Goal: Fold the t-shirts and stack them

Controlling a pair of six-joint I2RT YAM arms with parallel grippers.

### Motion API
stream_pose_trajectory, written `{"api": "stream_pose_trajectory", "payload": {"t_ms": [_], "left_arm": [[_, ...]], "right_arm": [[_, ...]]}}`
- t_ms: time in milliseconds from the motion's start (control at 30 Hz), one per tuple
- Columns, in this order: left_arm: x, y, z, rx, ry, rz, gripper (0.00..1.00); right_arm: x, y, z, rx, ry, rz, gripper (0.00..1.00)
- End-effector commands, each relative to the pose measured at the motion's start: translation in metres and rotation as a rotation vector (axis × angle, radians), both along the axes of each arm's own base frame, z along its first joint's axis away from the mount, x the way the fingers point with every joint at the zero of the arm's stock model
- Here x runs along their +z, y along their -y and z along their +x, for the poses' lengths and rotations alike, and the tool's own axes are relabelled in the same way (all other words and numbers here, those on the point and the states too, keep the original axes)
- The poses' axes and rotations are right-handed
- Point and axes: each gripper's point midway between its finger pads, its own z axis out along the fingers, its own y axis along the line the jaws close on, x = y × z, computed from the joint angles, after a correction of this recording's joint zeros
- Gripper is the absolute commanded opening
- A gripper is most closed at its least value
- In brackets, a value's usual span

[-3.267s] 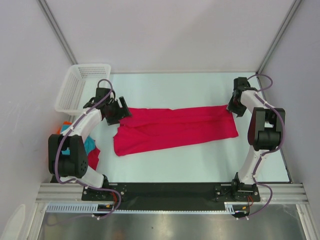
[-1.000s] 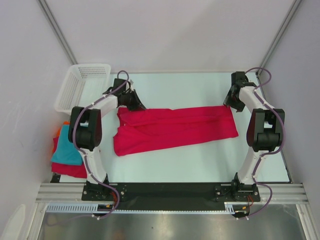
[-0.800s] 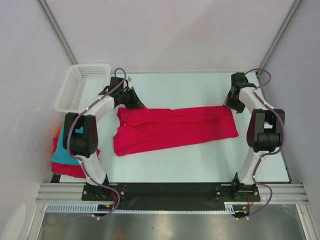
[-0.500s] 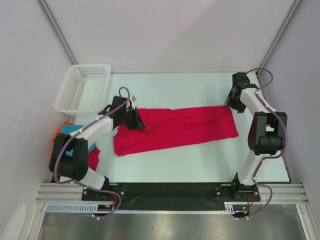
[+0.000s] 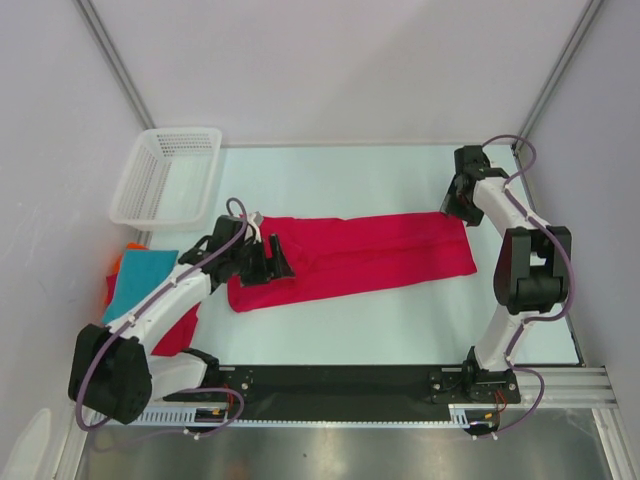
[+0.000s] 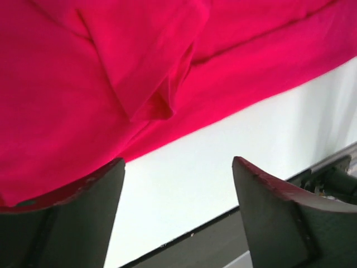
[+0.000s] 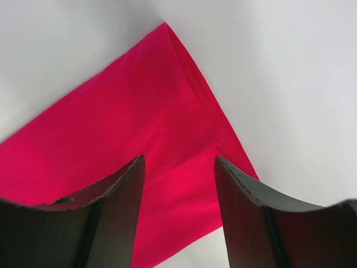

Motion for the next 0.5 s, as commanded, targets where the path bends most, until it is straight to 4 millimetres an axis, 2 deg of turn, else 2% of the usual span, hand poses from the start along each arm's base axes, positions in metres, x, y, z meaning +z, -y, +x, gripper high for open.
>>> {"api": "stream_pose_trajectory", "payload": {"t_ms": [0,33,100,133,167,233,267,333,367,433,467], "left_arm": [[0.040,-0.011,0.036,0.076,0.149,0.059,0.85],[0.049,-0.010,0.045,0.076,0.178,0.068,0.87],[0.040,-0.010,0.057,0.078,0.149,0.104,0.87],[0.045,-0.007,0.066,0.068,0.162,0.107,0.87],[0.033,-0.005,0.071,0.061,0.129,0.121,0.87],[0.034,-0.001,0.083,0.056,0.137,0.125,0.87],[0.024,0.000,0.087,0.055,0.115,0.138,0.87],[0.020,0.004,0.097,0.048,0.124,0.143,0.86],[0.006,0.005,0.100,0.039,0.092,0.161,0.86],[0.001,0.012,0.107,0.007,0.089,0.193,0.84],[-0.012,0.013,0.108,-0.004,0.055,0.224,0.84]], "right_arm": [[0.034,0.001,0.002,-0.002,0.069,-0.011,0.58],[0.036,0.002,0.002,-0.005,0.072,-0.014,0.58],[0.037,0.003,0.000,-0.001,0.068,-0.020,0.58],[0.040,0.004,-0.001,-0.002,0.074,-0.024,0.58],[0.041,0.004,-0.001,-0.003,0.074,-0.026,0.58],[0.042,0.007,-0.003,-0.008,0.072,-0.029,0.58],[0.042,0.007,-0.004,-0.008,0.072,-0.029,0.58],[0.042,0.007,-0.004,-0.009,0.074,-0.026,0.58],[0.040,0.006,-0.004,-0.010,0.073,-0.024,0.58],[0.040,0.004,-0.003,-0.005,0.072,-0.016,0.58],[0.039,0.003,-0.001,-0.005,0.072,-0.015,0.58]]}}
